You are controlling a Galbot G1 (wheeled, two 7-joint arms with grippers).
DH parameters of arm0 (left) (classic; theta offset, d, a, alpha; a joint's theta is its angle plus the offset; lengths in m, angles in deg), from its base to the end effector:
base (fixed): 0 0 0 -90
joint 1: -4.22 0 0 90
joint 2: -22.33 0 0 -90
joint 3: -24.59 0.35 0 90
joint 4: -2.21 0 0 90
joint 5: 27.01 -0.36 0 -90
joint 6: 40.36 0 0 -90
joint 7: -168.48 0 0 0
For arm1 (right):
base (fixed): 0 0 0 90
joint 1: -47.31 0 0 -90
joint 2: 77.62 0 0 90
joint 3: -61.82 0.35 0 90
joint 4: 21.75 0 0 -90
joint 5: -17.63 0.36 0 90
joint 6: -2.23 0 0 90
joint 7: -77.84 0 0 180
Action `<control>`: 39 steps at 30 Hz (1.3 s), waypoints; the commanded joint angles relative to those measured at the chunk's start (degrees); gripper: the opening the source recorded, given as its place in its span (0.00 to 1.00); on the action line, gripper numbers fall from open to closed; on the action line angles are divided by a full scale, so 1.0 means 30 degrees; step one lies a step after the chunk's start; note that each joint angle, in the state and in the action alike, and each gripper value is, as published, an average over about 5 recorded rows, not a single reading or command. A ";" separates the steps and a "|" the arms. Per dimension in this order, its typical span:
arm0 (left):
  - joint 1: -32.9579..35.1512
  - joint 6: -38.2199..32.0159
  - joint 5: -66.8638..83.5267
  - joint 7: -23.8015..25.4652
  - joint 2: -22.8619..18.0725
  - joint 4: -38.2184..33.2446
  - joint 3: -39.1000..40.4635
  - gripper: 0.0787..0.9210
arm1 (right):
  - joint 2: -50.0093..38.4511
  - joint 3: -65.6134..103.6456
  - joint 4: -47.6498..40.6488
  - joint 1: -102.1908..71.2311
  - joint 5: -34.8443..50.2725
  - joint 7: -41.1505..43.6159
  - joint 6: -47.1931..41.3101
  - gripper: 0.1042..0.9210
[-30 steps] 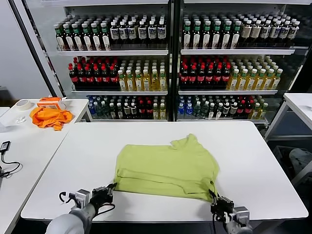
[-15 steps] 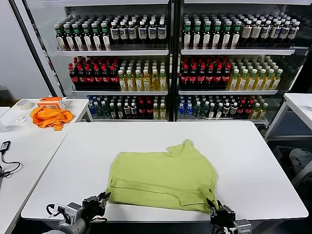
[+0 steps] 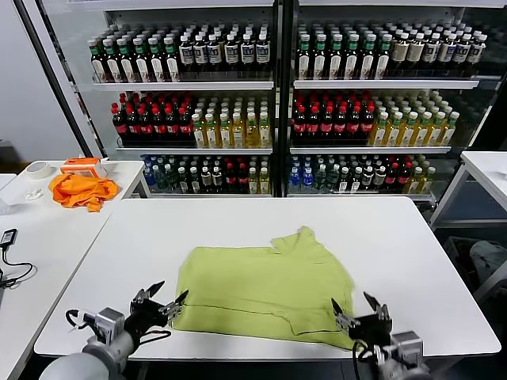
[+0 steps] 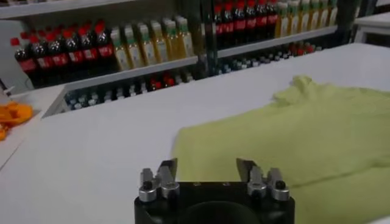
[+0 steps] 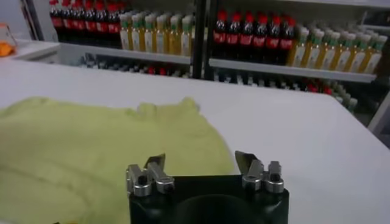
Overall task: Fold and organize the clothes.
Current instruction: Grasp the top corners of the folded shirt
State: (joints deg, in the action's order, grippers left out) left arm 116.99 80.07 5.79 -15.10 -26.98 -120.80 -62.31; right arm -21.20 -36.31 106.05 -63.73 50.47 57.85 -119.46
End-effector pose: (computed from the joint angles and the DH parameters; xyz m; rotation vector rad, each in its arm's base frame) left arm 0.2287 0.0879 -0.2341 -0.4294 -2.6206 -0.2147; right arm 0.2161 -0.0380 -0.2224 0.1820 -2.7185 0.1148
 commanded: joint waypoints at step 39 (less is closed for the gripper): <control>-1.2255 -0.1714 0.1571 0.3495 -0.1380 1.3354 0.6872 0.88 | 0.6663 -0.5356 -1.8284 1.4660 -0.0920 0.1073 0.1796 0.88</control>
State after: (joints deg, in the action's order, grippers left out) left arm 81.51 74.98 10.71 -5.18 -31.04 -83.45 -42.79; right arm -2.72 -51.80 55.15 -21.76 48.33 60.66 -114.78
